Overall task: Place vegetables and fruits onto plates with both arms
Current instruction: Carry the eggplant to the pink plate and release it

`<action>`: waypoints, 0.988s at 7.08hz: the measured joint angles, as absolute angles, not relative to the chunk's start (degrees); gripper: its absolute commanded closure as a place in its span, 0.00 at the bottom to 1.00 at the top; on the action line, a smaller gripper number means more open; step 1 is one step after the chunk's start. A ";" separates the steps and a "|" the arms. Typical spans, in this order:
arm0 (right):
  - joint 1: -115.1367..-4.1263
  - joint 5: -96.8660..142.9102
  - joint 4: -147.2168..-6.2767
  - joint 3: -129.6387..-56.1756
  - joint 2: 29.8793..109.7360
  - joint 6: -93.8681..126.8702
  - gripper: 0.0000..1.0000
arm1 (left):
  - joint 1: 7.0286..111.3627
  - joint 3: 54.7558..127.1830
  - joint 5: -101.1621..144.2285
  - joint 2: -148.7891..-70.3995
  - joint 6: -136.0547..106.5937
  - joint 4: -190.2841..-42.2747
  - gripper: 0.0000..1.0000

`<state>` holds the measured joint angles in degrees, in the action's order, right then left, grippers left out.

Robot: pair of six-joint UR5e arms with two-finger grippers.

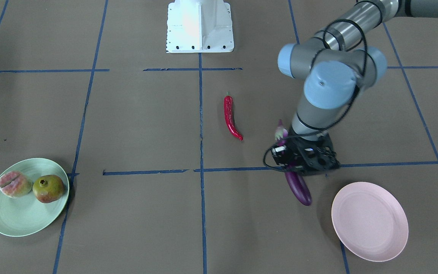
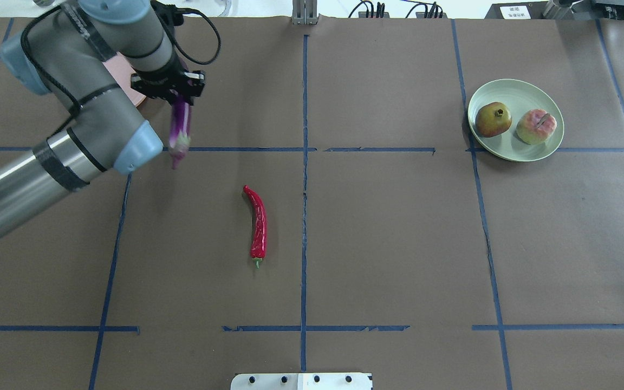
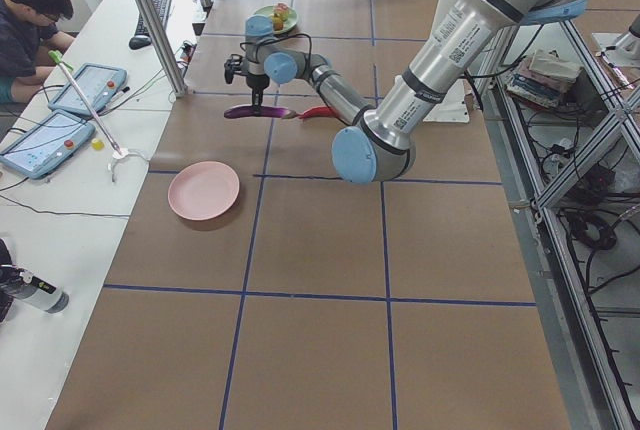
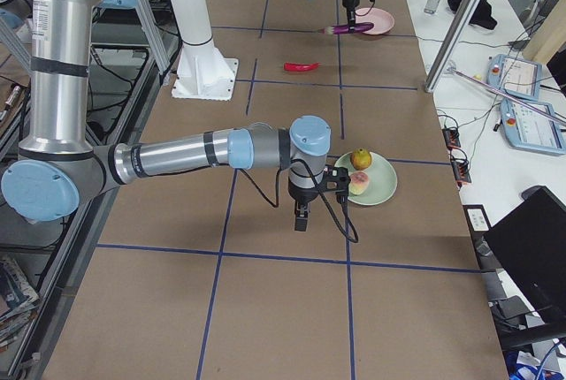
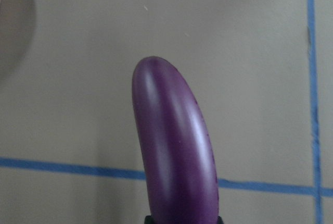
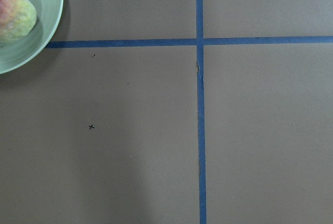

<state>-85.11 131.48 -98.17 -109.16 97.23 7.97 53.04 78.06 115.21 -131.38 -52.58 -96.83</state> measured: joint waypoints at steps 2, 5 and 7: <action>-84.98 131.63 -98.17 -109.16 97.26 7.92 0.00 | 58.69 59.75 115.47 -134.63 -43.29 -105.73 0.61; -84.91 132.15 -98.17 -109.16 97.28 7.91 0.00 | 60.06 51.27 115.98 -136.54 -40.94 -112.92 0.00; -84.90 132.18 -97.83 -109.14 97.22 7.93 0.00 | 61.89 57.62 123.02 -135.09 -40.67 -110.21 0.00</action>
<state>-84.90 132.18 -97.83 -109.14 97.22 7.93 61.89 57.62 123.02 -135.09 -40.67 -110.21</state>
